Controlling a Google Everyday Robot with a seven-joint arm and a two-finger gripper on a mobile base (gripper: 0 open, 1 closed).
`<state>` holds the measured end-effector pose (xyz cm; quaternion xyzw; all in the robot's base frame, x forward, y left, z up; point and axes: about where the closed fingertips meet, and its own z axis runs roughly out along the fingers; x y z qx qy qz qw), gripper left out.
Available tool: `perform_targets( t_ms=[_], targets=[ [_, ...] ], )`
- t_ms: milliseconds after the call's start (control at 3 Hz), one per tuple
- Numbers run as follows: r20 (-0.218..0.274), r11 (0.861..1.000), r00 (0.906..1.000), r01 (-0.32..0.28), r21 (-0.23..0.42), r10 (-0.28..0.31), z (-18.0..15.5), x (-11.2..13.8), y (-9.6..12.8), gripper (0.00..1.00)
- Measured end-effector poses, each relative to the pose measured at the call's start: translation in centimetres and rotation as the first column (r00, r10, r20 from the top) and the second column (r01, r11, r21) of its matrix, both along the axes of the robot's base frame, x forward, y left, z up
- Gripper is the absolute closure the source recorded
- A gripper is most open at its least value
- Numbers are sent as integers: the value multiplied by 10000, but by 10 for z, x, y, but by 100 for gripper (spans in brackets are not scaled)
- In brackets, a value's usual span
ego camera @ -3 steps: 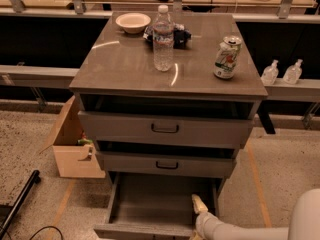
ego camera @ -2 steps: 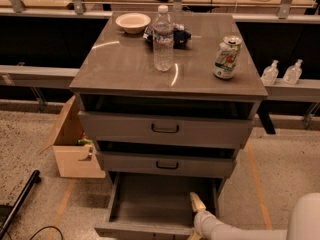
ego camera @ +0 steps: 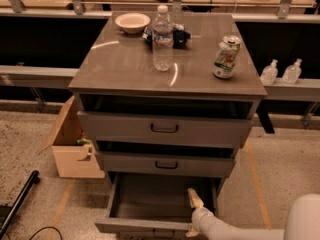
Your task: Close bottom drawer
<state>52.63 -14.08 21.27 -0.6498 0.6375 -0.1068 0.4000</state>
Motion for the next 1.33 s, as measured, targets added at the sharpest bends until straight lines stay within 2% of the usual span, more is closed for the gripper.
perform_targets(
  t_ms=[333, 667, 1000, 1333],
  targets=[
    [3, 10000, 10000, 1, 0, -1, 6, 0, 0, 0],
    [455, 10000, 9990, 8, -72, -4, 5, 14, 1, 0],
    [458, 10000, 9990, 6, -72, -3, 9, 14, 1, 0],
    [576, 10000, 9983, 18, -60, -15, 14, 26, -1, 0]
  ],
)
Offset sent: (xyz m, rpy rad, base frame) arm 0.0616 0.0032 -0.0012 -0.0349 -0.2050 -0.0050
